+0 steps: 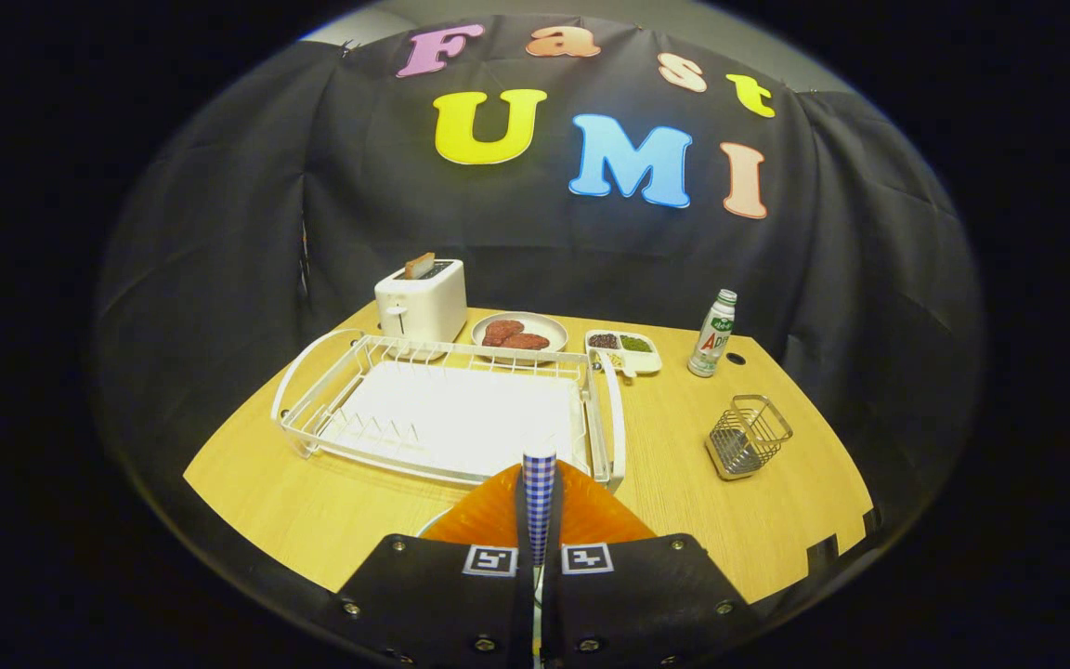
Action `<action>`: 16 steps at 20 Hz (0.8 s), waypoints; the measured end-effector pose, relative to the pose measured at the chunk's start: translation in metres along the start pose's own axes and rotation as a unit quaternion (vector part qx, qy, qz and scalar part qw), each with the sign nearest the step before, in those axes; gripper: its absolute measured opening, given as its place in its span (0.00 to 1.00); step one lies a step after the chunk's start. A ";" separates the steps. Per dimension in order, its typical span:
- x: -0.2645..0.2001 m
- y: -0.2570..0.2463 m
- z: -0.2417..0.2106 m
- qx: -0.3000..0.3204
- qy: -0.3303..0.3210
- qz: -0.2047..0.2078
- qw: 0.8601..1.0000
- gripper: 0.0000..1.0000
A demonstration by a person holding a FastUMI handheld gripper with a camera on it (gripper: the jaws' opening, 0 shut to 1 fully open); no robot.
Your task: Take the plate from the dish rack, then take the spoon from the basket and place it into the plate.
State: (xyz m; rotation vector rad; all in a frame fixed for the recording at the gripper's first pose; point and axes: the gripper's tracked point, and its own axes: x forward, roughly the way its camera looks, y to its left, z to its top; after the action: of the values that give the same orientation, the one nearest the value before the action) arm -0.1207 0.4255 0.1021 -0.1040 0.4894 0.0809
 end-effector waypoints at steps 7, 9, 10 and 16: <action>0.005 0.003 -0.024 0.008 0.027 0.014 1.000 0.04; 0.006 -0.001 -0.031 0.011 0.035 0.008 0.999 0.10; 0.004 -0.002 -0.033 0.012 0.036 0.008 0.999 0.10; 0.004 -0.003 -0.043 0.015 0.050 0.013 0.999 0.11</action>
State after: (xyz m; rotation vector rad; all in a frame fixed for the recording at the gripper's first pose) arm -0.1368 0.4176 0.0630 -0.0714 0.5910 0.0948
